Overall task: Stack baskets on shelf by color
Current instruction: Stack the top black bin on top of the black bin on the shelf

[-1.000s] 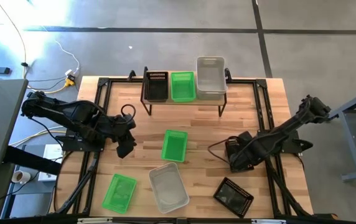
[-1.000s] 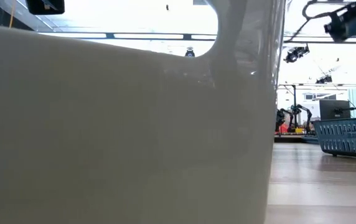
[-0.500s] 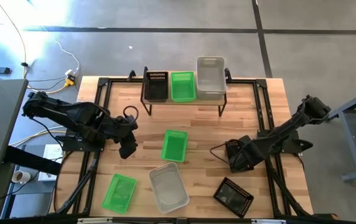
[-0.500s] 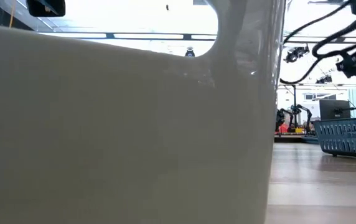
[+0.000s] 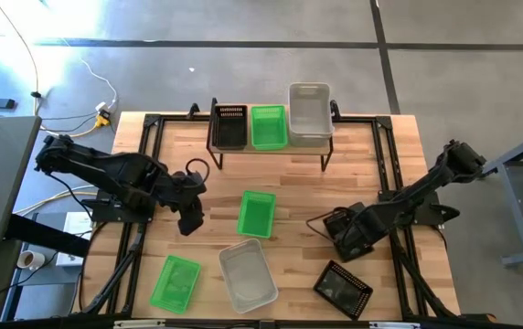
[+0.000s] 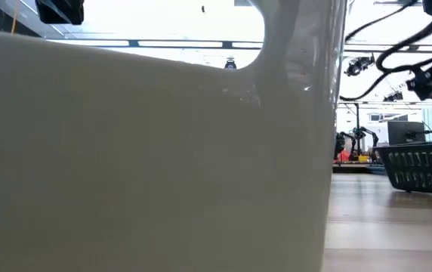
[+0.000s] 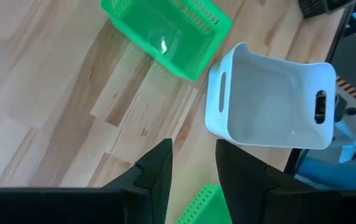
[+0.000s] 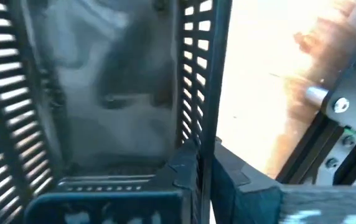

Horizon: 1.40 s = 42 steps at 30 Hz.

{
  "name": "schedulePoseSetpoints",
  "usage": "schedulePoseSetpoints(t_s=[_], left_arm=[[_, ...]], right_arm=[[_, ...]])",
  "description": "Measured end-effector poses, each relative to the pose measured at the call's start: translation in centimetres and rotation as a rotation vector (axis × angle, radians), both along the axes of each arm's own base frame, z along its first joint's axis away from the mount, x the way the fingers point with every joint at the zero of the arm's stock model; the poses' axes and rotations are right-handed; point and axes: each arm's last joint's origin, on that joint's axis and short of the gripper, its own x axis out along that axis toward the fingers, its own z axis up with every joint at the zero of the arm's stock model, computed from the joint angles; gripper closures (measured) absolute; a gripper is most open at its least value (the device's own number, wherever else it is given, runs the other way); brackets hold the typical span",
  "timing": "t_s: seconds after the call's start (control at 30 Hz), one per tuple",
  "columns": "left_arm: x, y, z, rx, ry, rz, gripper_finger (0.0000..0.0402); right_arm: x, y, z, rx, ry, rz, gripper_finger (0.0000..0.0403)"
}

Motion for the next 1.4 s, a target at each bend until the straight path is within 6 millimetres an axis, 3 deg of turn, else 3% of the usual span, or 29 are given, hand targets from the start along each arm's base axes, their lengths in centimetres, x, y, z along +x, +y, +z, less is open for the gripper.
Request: schedulePoseSetpoints(t_s=[0.27, 0.57, 0.9, 1.4], left_arm=[[0.7, -0.1, -0.3, 0.045, -0.006, -0.085, 0.0289], [1.9, -0.3, 0.3, 0.136, -0.147, -0.225, 0.0289], [2.6, -0.3, 0.9, 0.271, -0.244, -0.363, 0.0289], [2.8, -0.2, 1.1, 0.384, -0.263, -0.42, 0.0289]], right_arm=[[1.7, 0.6, 3.7, -0.104, -0.136, -0.081, 0.0401], [3.9, 1.0, 8.6, -0.2, -0.372, -0.177, 0.0402], [8.2, 1.1, 10.2, -0.253, -0.425, -0.141, 0.0402], [17.2, -0.6, 12.2, -0.426, -0.532, -0.159, 0.0403]])
